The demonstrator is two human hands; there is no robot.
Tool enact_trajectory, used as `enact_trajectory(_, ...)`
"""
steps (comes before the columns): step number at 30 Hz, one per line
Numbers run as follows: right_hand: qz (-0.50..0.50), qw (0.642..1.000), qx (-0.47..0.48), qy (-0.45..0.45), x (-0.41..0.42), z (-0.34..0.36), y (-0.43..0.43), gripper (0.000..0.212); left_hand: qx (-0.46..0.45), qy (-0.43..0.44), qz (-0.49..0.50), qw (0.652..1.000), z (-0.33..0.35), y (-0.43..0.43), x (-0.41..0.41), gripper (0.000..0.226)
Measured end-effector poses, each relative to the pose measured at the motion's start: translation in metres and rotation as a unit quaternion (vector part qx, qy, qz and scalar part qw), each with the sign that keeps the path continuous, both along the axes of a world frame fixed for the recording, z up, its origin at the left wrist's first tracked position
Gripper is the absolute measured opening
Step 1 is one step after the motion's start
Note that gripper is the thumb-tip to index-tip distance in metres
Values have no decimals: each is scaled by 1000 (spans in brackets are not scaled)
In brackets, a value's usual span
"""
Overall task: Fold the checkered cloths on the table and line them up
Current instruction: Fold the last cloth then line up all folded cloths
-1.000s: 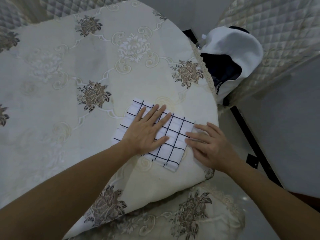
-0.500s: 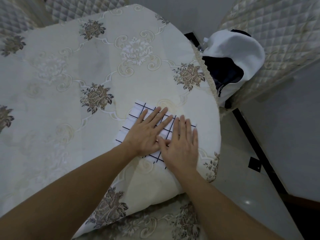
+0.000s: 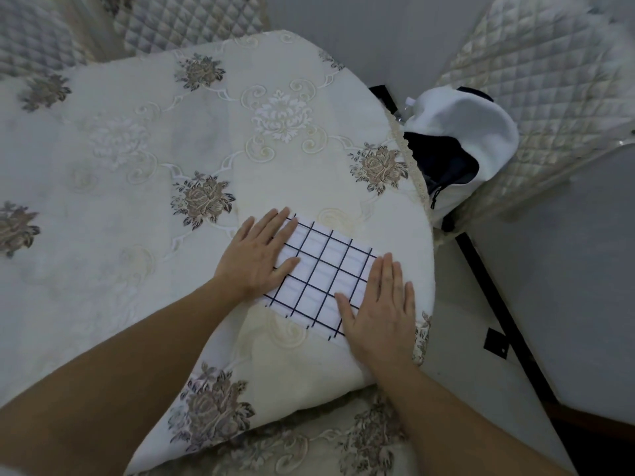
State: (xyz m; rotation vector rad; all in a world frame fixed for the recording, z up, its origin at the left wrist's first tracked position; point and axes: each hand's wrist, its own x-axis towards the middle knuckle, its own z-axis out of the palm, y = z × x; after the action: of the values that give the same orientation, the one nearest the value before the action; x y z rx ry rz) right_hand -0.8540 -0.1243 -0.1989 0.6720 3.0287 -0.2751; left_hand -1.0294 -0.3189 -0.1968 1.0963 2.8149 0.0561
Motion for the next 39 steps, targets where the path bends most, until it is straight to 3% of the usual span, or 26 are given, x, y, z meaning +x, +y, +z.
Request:
enact_trajectory(4,19,1000,16,-14,-1,6,7,91,-46,-17,16,999,16,-2,-9,75)
enact_trajectory(9,53,995,52,-60,-23,36,20,92,-61,-49,129,989,34,-24,-4,74)
enact_trajectory(12,95,990,80,-61,-49,55,30,78,-49,-33,151,987,48,-44,-1,65)
enact_trajectory(15,205,975,85,-27,-82,65,35,56,-59,-40,183,981,63,-54,-6,52)
enact_trajectory(18,345,937,49,-39,-123,72,34,42,-55,-63,195,977,67,-54,-4,45)
enact_trajectory(25,582,807,20,-93,-206,74,8,45,-36,-130,280,950,68,-17,25,45)
enact_trajectory(31,673,730,38,-110,-245,70,-13,48,13,-126,380,916,56,4,36,51)
enact_trajectory(39,705,689,28,-166,-274,66,-40,46,72,-112,406,904,46,3,38,49)
